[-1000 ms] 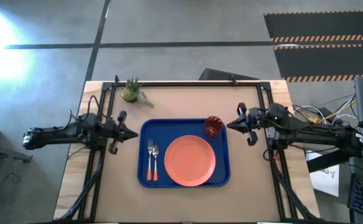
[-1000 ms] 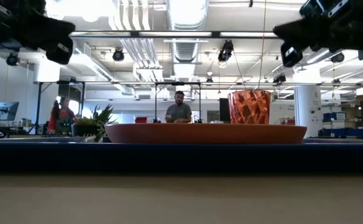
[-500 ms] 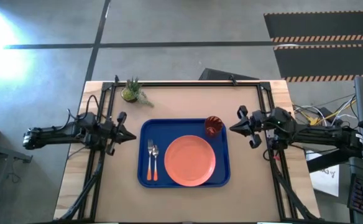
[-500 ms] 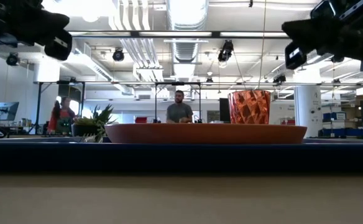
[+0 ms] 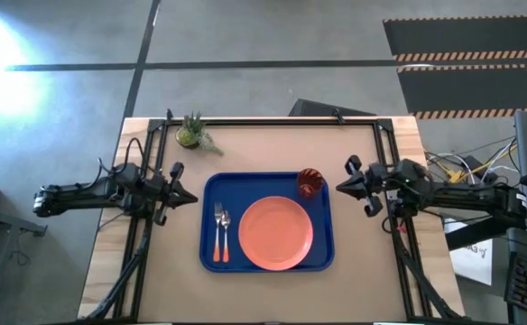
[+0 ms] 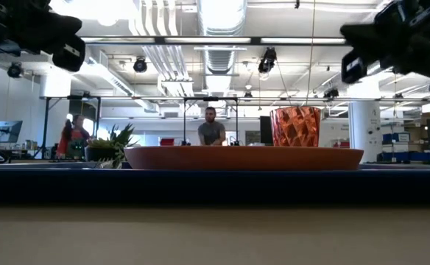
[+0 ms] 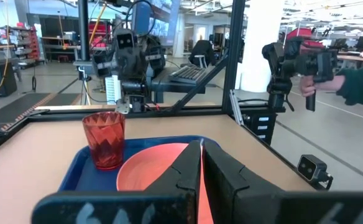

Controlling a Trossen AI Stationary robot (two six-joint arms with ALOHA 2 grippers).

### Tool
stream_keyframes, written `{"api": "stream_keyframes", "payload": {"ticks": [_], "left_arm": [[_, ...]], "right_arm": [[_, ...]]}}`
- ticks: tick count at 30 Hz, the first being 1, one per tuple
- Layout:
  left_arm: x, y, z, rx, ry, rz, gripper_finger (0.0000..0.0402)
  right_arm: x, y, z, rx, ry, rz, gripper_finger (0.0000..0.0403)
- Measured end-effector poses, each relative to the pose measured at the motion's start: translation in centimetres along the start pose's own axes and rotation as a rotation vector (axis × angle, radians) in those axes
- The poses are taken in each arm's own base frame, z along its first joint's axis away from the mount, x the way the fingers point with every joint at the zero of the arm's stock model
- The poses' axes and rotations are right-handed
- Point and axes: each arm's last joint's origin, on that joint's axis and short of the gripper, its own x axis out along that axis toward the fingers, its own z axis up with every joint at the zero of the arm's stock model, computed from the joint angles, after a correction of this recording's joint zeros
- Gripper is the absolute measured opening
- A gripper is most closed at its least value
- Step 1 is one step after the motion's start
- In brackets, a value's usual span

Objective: Pick and place plate/cup/fork/spoon on tray
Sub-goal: Return to Home Position

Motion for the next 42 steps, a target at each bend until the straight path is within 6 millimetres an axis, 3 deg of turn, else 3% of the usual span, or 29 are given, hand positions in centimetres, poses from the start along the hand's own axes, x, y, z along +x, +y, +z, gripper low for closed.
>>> {"api": "stream_keyframes", "payload": {"ticks": [3, 10, 16, 20, 26, 31, 37, 42], "left_arm": [[0.0, 0.0, 0.0, 0.000, 0.000, 0.000, 0.0000], [0.0, 0.0, 0.0, 0.000, 0.000, 0.000, 0.0000], [0.0, 0.0, 0.0, -0.001, 0.001, 0.000, 0.0000], [0.0, 0.0, 0.0, -0.001, 0.001, 0.000, 0.0000], [0.0, 0.0, 0.0, -0.001, 0.001, 0.000, 0.0000], [0.0, 0.0, 0.0, -0.001, 0.001, 0.000, 0.0000], [0.0, 0.0, -0.2, -0.006, 0.016, 0.001, 0.0000], [0.0, 0.0, -0.2, -0.007, 0.021, 0.001, 0.0000]], "right_arm": [[-0.2, 0.5, 1.0, -0.044, -0.083, 0.044, 0.0009], [-0.2, 0.8, 2.1, 0.035, -0.120, 0.069, 0.0009], [0.6, 1.2, 4.9, -0.025, -0.155, 0.133, 0.0009], [1.7, 1.1, 6.4, 0.024, -0.066, 0.148, 0.0009], [3.6, 1.2, 7.5, 0.017, 0.202, 0.116, 0.0009], [3.3, 2.7, 8.1, -0.098, 0.194, 0.177, 0.0009], [0.7, 3.5, 5.4, 0.004, 0.134, 0.058, 0.0009], [-0.9, 3.8, 3.5, -0.007, -0.001, 0.070, 0.0009]]}}
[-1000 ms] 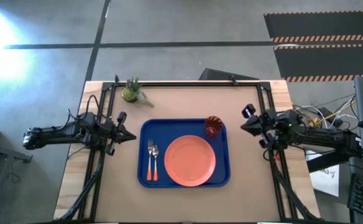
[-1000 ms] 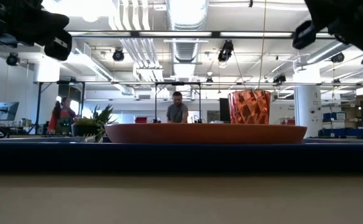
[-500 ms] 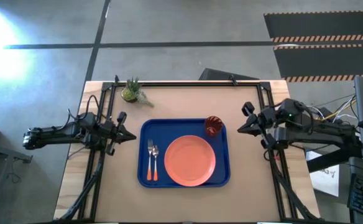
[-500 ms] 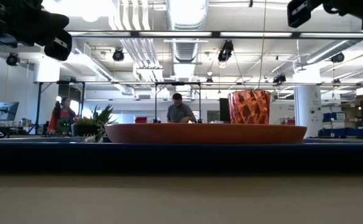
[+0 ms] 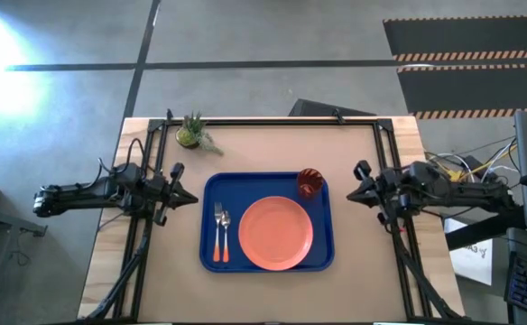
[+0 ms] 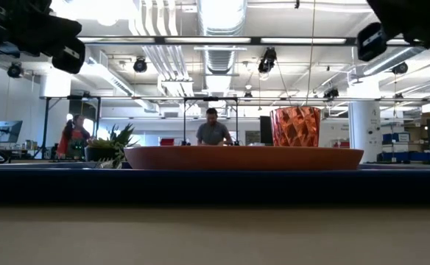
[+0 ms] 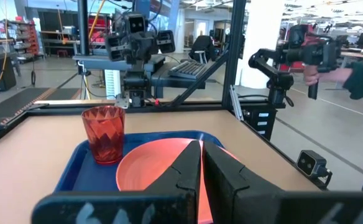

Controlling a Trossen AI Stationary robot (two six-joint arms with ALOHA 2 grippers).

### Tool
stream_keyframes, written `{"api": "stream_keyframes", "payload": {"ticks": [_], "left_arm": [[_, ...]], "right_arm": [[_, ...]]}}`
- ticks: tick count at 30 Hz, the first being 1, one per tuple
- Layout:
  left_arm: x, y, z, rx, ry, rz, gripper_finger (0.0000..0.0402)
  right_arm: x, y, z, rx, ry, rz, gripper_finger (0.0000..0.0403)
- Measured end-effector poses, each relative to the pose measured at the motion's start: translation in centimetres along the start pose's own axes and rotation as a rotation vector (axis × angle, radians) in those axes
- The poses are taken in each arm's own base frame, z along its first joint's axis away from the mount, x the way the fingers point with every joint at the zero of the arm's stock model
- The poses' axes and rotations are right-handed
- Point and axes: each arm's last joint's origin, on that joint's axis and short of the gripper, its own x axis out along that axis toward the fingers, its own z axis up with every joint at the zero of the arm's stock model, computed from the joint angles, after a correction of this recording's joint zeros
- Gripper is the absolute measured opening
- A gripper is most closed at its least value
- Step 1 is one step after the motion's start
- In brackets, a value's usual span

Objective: Pick and place plate/cup/fork/spoon on tray
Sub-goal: Return to Home Position

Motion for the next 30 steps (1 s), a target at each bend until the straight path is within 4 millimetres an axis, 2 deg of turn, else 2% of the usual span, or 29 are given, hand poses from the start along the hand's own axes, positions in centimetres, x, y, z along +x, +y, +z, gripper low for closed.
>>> {"api": "stream_keyframes", "payload": {"ticks": [6, 8, 10, 21, 30], "left_arm": [[0.0, 0.0, 0.0, 0.000, 0.000, 0.000, 0.0000], [0.0, 0.0, 0.0, 0.000, 0.000, 0.000, 0.0000], [0.0, 0.0, 0.0, 0.000, -0.001, 0.000, 0.0000], [0.0, 0.0, 0.0, 0.001, -0.003, 0.000, 0.0000], [0.0, 0.0, 0.0, 0.000, -0.002, 0.000, 0.0000]], "right_arm": [[-1.4, -0.1, -2.6, 0.092, -0.054, -0.047, 0.0009], [-1.5, -0.3, -3.4, 0.131, -0.026, -0.063, 0.0009], [-1.5, -0.2, -3.2, 0.129, -0.038, -0.060, 0.0009], [-1.6, -0.7, -5.1, 0.239, 0.130, -0.160, 0.0009], [-1.6, -0.8, -5.5, 0.218, 0.167, -0.179, 0.0009]]}}
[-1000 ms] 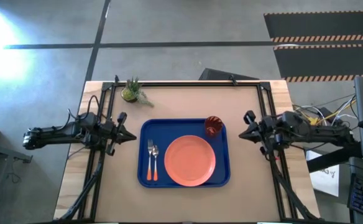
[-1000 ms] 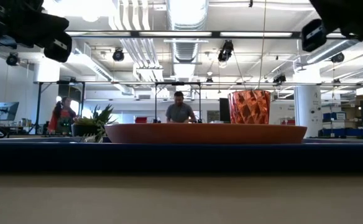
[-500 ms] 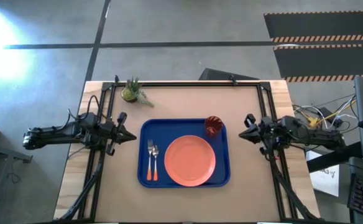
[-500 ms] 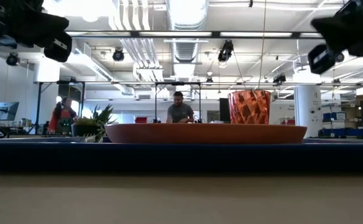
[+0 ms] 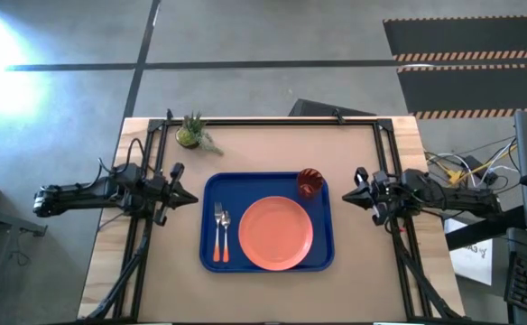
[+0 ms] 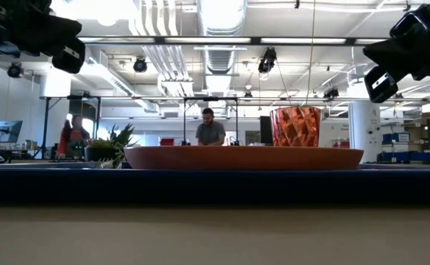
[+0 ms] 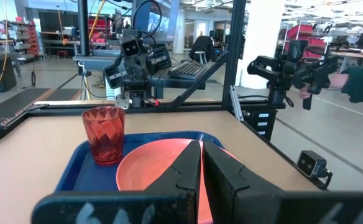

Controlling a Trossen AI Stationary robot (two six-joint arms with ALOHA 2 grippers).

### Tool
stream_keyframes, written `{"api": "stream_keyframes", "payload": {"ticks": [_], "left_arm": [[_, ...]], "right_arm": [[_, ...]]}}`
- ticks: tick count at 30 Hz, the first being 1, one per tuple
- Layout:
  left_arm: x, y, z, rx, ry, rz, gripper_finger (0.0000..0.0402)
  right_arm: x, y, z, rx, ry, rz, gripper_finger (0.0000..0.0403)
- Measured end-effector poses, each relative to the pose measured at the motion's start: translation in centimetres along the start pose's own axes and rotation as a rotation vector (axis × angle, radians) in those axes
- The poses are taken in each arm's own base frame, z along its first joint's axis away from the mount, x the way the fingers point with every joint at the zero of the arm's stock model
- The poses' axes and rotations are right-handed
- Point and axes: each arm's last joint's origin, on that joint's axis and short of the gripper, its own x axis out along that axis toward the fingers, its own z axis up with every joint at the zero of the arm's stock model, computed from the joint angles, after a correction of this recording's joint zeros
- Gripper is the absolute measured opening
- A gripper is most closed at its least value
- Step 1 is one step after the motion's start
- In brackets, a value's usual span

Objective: Pick and place plate/cup/fork/spoon on tray
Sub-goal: Return to Home Position

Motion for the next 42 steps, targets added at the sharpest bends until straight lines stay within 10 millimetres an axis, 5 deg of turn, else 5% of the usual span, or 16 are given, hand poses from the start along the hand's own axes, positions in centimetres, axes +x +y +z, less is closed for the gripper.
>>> {"api": "stream_keyframes", "payload": {"ticks": [8, 12, 20, 42], "left_arm": [[0.3, 0.1, -0.9, 0.084, 0.051, 0.001, 0.0000], [0.6, 0.2, -1.0, 0.128, -0.072, 0.003, 0.0000], [0.9, 0.6, -3.4, 0.108, -0.097, 0.045, 0.0000], [1.0, 0.7, -3.5, 0.104, -0.091, 0.085, 0.0000]], "right_arm": [[0.0, 0.0, 0.0, 0.005, -0.007, -0.014, 0.0009], [0.0, 0.0, 0.1, 0.004, -0.010, -0.013, 0.0009], [0.0, 0.0, 0.1, 0.004, -0.011, -0.013, 0.0009], [0.0, -0.3, 0.0, -0.013, -0.030, -0.100, 0.0009]]}}
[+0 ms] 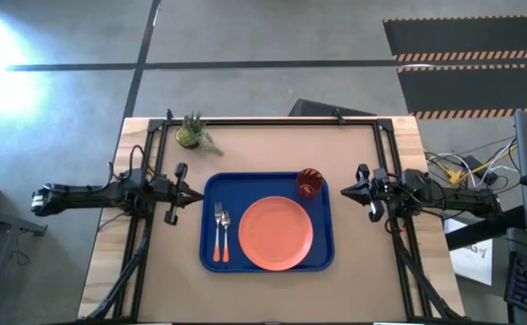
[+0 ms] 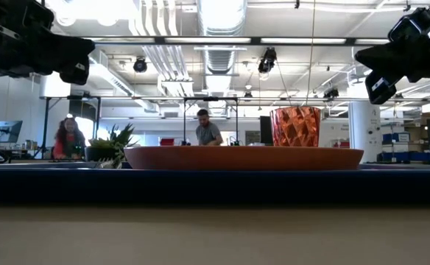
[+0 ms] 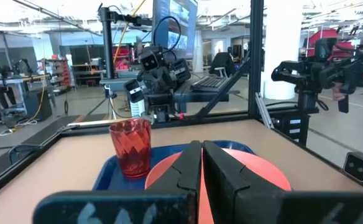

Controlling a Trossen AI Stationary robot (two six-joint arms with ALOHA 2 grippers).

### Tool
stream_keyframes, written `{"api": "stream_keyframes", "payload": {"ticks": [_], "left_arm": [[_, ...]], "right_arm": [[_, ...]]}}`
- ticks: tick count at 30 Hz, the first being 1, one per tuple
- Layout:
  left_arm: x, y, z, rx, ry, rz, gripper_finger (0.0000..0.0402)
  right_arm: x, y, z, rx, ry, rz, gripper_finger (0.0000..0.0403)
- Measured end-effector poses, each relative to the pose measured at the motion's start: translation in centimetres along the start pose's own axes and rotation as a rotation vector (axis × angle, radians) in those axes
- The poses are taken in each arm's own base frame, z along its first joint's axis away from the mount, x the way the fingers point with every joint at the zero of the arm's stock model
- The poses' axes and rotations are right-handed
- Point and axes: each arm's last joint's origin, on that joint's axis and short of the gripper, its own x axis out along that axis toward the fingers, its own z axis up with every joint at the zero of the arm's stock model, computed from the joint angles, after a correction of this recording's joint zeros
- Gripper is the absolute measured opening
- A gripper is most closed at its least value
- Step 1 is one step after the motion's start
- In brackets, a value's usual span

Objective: Pick and place plate/cup/fork/spoon on tray
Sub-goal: Return to Home Position

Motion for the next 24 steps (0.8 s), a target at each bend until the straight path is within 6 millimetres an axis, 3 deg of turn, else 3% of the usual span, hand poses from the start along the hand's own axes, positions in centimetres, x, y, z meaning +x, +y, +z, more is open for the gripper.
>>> {"api": "stream_keyframes", "payload": {"ticks": [11, 24], "left_arm": [[0.14, 0.03, -0.26, -0.006, 0.024, 0.000, 0.0000], [0.18, 0.04, -0.36, -0.008, 0.031, -0.001, 0.0000]], "right_arm": [[-0.04, -0.55, -0.18, -0.064, -0.014, -0.164, 0.0009], [0.18, -0.76, -0.60, -0.032, 0.035, -0.188, 0.0009]]}}
